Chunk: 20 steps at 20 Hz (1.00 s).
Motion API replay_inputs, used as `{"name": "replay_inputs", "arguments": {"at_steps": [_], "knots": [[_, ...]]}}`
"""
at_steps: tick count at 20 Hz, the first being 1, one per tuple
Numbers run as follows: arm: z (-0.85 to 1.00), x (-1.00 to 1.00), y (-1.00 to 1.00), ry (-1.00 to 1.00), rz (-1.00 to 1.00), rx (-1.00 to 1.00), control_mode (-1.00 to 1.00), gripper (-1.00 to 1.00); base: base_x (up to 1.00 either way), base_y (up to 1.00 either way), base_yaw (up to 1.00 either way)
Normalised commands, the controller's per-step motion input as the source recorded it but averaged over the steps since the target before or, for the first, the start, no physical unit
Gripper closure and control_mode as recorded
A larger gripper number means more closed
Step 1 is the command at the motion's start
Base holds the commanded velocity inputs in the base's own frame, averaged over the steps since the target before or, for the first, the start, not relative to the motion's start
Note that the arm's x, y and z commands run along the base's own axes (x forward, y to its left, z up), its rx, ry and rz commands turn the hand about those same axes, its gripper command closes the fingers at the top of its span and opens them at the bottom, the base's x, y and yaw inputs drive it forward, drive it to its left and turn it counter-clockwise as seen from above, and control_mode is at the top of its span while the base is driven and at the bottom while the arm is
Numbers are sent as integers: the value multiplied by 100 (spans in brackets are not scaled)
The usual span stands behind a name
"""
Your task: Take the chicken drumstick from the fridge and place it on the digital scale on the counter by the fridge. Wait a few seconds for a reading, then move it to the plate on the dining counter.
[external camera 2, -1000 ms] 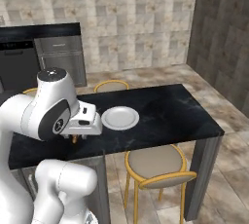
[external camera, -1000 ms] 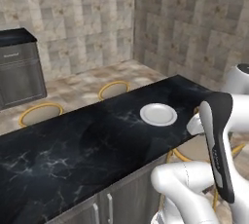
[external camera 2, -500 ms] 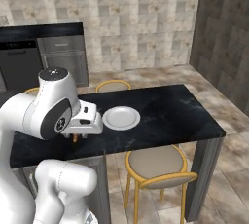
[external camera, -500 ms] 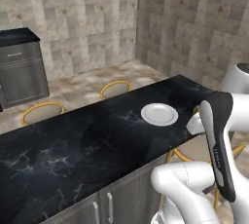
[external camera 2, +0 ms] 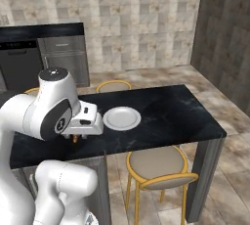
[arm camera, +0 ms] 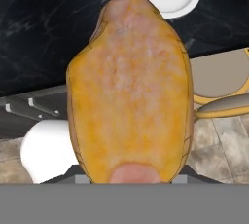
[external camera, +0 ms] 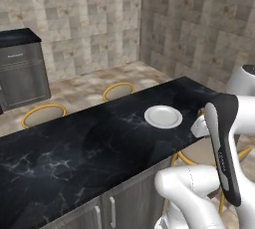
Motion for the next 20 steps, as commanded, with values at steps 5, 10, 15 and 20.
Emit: {"name": "replay_inputs", "arguments": {"at_steps": [5, 10, 15, 20], "knots": [[-2, 76, 29, 17, -1, -5, -100, 100, 10, 0, 0], [-22, 100, 16, 34, 0, -4, -100, 100, 0, 0, 0], [-42, 100, -5, 22, 0, 4, -100, 100, 0, 0, 0], [-85, 73, -6, -12, 0, 11, -100, 100, 0, 0, 0]]}}
